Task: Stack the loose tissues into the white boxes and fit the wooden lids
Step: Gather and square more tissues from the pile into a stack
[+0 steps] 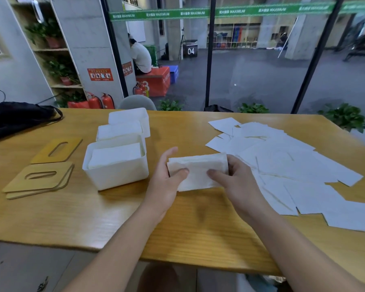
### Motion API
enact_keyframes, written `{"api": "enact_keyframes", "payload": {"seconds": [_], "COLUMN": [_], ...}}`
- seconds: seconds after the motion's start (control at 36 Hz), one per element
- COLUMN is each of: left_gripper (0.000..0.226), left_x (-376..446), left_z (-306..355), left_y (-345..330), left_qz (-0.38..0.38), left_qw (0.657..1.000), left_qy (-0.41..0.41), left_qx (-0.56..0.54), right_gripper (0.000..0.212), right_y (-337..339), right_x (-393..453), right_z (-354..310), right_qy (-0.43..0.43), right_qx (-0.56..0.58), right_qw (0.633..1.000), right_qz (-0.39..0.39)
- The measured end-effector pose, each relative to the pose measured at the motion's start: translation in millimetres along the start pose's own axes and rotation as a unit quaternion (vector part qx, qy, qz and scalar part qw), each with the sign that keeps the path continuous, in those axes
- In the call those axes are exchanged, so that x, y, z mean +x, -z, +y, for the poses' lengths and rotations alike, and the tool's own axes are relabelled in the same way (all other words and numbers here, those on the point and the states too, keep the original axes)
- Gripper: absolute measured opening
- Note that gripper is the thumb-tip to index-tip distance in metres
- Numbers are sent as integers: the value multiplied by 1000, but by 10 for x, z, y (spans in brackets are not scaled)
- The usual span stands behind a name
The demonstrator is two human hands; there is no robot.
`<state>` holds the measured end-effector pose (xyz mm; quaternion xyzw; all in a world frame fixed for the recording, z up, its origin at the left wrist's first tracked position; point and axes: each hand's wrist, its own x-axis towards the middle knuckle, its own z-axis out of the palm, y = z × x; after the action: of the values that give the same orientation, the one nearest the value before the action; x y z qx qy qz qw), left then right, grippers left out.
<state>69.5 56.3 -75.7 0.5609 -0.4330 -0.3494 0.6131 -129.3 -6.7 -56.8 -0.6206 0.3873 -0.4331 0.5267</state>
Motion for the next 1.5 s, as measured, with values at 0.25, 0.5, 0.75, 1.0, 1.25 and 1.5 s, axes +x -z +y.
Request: {"api": "enact_keyframes", "payload": {"seconds": [0.25, 0.5, 0.75, 1.0, 1.25, 1.5], "left_gripper": [78, 100, 100, 84, 61, 50], "left_x": [-353, -484, -458, -426, -380, -393], "left_z": [83, 37, -2, -64, -47, -47], "left_y": [-115, -222, -223, -188, -207, -204], "left_qz": [58, 55, 76, 91, 86, 86], "left_qw": [996, 997, 996, 995, 996, 996], "left_qy": [-47, 4, 17, 50, 24, 34], "left_qx": [40, 46, 32, 3, 22, 6], "right_gripper": [28, 46, 46, 45, 18, 15], "right_y": [-90, -148, -118, -189, -324, -313], "right_x": [-270, -349, -366, -306, -194, -177], "right_z": [100, 131, 137, 156, 175, 170], "right_qy": [14, 11, 6, -18, 1, -4], "right_qx": [-14, -37, -30, -46, -15, 7], "right_qw": [1000, 999, 999, 998, 996, 997], "right_qz": [3, -17, -20, 45, 85, 82]}}
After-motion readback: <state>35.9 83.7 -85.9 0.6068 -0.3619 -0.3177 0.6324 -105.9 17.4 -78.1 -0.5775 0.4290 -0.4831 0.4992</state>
